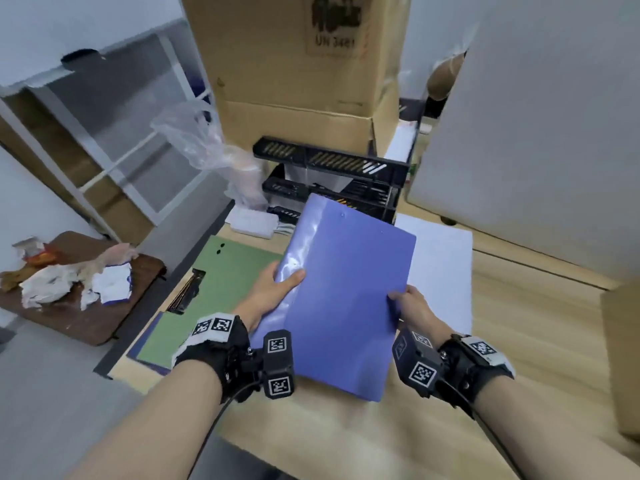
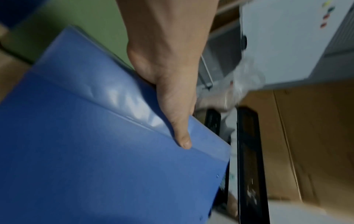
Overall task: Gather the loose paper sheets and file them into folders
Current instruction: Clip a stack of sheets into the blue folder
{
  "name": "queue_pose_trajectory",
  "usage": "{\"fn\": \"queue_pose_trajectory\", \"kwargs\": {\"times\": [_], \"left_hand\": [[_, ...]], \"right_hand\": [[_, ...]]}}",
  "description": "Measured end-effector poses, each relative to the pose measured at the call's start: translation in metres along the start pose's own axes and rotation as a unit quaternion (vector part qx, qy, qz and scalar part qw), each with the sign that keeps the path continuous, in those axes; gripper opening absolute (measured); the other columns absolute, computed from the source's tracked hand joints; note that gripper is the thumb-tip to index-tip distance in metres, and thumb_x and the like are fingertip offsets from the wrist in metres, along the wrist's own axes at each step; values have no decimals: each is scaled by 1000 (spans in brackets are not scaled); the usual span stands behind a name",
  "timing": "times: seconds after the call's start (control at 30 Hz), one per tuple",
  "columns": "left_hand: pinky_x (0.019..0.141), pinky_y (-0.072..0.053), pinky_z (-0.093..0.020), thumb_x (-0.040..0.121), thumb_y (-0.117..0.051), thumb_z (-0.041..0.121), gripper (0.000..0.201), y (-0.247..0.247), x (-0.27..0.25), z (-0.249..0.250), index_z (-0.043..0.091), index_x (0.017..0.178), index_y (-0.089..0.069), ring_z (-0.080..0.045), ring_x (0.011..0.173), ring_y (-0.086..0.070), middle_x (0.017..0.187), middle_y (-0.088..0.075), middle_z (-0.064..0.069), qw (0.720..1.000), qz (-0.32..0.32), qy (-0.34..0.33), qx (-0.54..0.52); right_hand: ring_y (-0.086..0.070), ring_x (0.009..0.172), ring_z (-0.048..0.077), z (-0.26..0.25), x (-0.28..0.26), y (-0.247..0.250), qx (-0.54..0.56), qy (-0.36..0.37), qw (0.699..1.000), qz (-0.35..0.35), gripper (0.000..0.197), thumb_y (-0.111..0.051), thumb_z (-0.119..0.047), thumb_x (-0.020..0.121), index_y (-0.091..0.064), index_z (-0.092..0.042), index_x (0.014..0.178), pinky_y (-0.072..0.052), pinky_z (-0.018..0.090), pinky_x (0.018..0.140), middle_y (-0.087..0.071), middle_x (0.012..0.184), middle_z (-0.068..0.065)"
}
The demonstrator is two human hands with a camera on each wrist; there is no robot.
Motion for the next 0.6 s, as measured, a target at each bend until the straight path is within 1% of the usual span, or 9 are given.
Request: {"fn": "queue_pose_trajectory", "kwargs": {"times": [0.03,0.1,0.2,0.23,0.33,0.4,0.43,0.5,0.6], "left_hand": [[77,-52,-31,87,-70,37,35,-15,3,1,17,113,-59,-18,93,-68,105,-70,0,1000,-3,3,6],[78,-52,-32,88,-71,33,33,-46,8,2,15,112,-59,-21,91,-67,105,-69,-4,1000,-14,17,18],[69,-50,-28,91,-68,25,14,-88,13,5,18,95,-57,-17,78,-64,96,-67,-6,997,-35,45,46],[68,-49,-27,91,-67,23,13,-101,14,7,16,96,-57,-17,78,-63,97,-66,-6,996,-48,48,61],[67,-47,-27,94,-64,18,18,-140,14,11,11,107,-53,-20,87,-60,101,-62,-5,987,-93,54,117],[79,-47,-29,94,-62,14,19,-161,15,8,7,111,-55,-21,95,-60,105,-63,-4,978,-128,74,145],[84,-49,-31,94,-62,14,26,-171,18,4,3,116,-57,-22,99,-62,110,-65,-4,973,-147,84,160],[93,-51,-34,92,-65,16,37,-186,23,-1,2,126,-57,-22,104,-65,118,-67,-7,964,-170,95,180],[89,-51,-31,91,-66,18,41,-206,33,2,3,128,-56,-22,104,-66,120,-67,-8,958,-194,100,188]], "right_hand": [[-57,40,12,3,0,17,7,-9,1000,13,23,-38,10,93,-50,-1,109,-39,13,34,-57,65,8],[-58,49,14,11,-2,48,5,-27,1000,8,29,-38,7,94,-48,-7,117,-40,13,34,-54,74,8],[-53,52,12,17,-2,86,16,-35,999,1,31,-40,5,92,-52,-9,117,-39,12,37,-54,72,4],[-53,50,11,18,-2,98,18,-36,999,8,30,-40,6,92,-52,-10,115,-39,11,38,-54,70,4],[-57,39,8,27,3,134,39,-31,998,49,34,-38,11,90,-51,-3,118,-41,12,37,-60,66,8],[-61,40,10,30,4,152,64,-35,995,72,38,-39,12,90,-49,2,125,-44,16,37,-62,76,11],[-62,41,10,31,5,160,71,-32,994,80,38,-39,12,90,-48,3,126,-44,16,37,-62,81,12],[-65,48,12,32,5,173,84,-40,991,92,39,-40,10,91,-48,2,129,-46,17,38,-63,87,12],[-65,69,26,33,9,191,93,-58,988,106,41,-44,5,90,-49,-3,130,-50,22,45,-66,103,18]]}}
Point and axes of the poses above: each hand's wrist, its own x-axis towards the middle knuckle, its own y-axis out of the back of the hand, z = x × y, the point moved 9 cm from there along x, towards the middle knuckle
